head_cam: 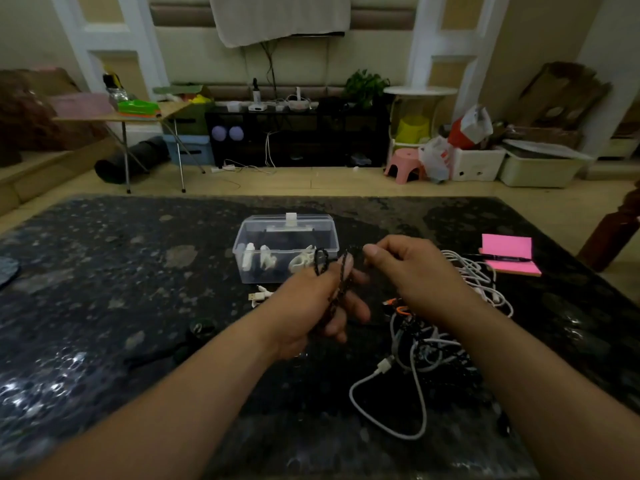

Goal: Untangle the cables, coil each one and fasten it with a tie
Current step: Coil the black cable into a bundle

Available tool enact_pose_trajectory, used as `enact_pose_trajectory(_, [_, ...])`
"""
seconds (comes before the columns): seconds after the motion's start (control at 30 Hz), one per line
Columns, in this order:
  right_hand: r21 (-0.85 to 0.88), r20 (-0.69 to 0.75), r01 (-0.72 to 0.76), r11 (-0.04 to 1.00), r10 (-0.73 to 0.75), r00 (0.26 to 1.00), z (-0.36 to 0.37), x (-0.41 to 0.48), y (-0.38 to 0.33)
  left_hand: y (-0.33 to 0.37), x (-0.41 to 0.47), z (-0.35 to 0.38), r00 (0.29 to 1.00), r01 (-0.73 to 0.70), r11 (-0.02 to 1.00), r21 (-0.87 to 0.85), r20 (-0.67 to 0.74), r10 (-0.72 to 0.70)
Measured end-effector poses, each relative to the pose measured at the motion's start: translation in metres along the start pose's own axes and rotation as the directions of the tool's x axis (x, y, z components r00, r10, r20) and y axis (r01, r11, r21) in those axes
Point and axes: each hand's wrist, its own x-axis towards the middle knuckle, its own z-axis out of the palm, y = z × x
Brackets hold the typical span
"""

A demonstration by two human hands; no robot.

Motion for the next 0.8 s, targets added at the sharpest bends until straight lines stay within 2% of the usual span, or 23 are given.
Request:
enact_pose_trajectory(0.1, [0.054, -0.023, -0.031, 0.998, 0.032, 0.999, -0.001, 0.002, 0.005, -0.005, -0.001, 0.004, 0.994, 0.042, 0.999, -0.025, 0.102, -0.039])
enact_pose_trajectory(0.2, [0.048, -0.002, -0.031, 0.998, 0.031, 1.000, 0.002, 0.001, 0.005, -0.004, 0.000, 0.000, 0.994, 0.033, 0.964, -0.265, 0.110, -0.004])
enact_pose_trajectory(0.27, [0.020, -0.094, -0.067, 0.998, 0.069, 0.993, 0.002, 0.003, 0.007, -0.002, 0.002, -0.007, 0.996, 0.012, 0.925, -0.380, 0.087, 0.022])
enact_pose_trajectory(0.37, [0.018, -0.156, -0.105, 0.994, 0.107, 0.982, 0.000, 0.003, 0.008, -0.002, 0.002, -0.011, 0.993, -0.032, 0.961, -0.274, 0.103, 0.063])
enact_pose_trajectory(0.43, [-0.004, -0.120, -0.082, 0.997, 0.081, 0.989, 0.005, 0.001, 0.003, -0.003, 0.001, -0.003, 0.996, -0.074, 0.989, -0.128, 0.041, 0.080])
enact_pose_trajectory(0.53, [-0.084, -0.006, -0.010, 0.996, 0.009, 1.000, 0.023, -0.009, -0.011, -0.012, 0.007, 0.002, 0.974, -0.114, 0.994, 0.003, -0.199, 0.112])
enact_pose_trajectory(0.6, [-0.146, 0.096, 0.046, 0.988, -0.032, 0.995, 0.037, -0.019, -0.020, -0.015, 0.011, 0.004, 0.961, -0.135, 0.990, -0.037, -0.249, 0.122])
enact_pose_trajectory(0.7, [-0.244, 0.215, 0.071, 0.967, -0.018, 0.976, 0.054, -0.034, -0.027, -0.014, 0.013, 0.007, 0.956, -0.117, 0.975, -0.190, -0.287, 0.058])
enact_pose_trajectory(0.8, [-0.136, 0.243, 0.062, 0.989, -0.027, 0.970, 0.066, -0.040, -0.026, -0.010, 0.016, 0.004, 0.939, -0.121, 0.925, -0.361, -0.343, -0.011])
